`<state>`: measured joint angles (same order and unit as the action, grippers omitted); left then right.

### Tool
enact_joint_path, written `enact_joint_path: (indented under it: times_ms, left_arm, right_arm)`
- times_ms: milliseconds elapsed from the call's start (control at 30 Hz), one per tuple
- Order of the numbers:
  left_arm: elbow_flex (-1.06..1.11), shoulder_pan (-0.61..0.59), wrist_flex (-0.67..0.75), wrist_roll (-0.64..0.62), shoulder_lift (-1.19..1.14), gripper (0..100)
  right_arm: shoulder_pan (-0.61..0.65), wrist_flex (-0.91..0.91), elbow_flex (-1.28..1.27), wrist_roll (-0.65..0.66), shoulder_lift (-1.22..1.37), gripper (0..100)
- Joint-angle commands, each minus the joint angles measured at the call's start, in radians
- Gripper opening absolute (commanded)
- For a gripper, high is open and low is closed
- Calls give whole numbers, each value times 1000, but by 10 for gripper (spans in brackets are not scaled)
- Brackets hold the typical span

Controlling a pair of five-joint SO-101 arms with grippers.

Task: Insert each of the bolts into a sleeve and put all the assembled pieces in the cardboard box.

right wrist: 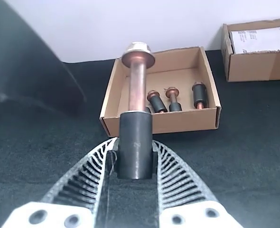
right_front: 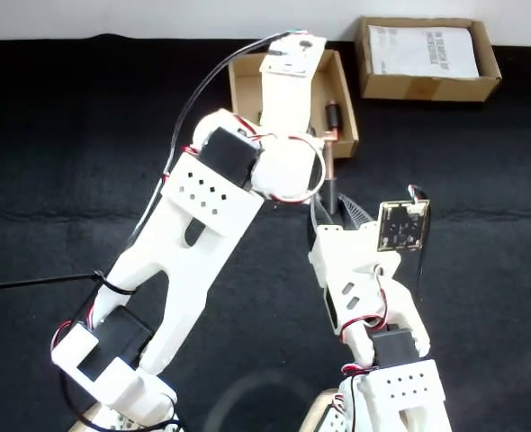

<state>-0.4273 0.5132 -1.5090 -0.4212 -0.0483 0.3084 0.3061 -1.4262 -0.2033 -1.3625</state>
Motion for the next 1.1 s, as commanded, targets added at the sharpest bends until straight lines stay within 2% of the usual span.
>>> enact_joint_path:
  times_ms: [0, 433, 600, 900, 1067]
  left_arm:
    - [-13, 4, -15, 6, 16, 127]
    - [-7, -38, -8, 11, 145, 130]
    - [8, -111, -18, 11, 147, 130]
    - [203, -223, -11, 11, 154, 130]
    - [248, -292, -11, 11, 156, 130]
  right_arm:
    - [-10, -19, 62, -5, -7, 8]
    - [-45, -22, 68, -2, -7, 8]
    - [-47, -30, 79, 14, -7, 8]
    - [-48, -33, 107, 35, -7, 8]
    - [-65, -108, 105, 49, -7, 8]
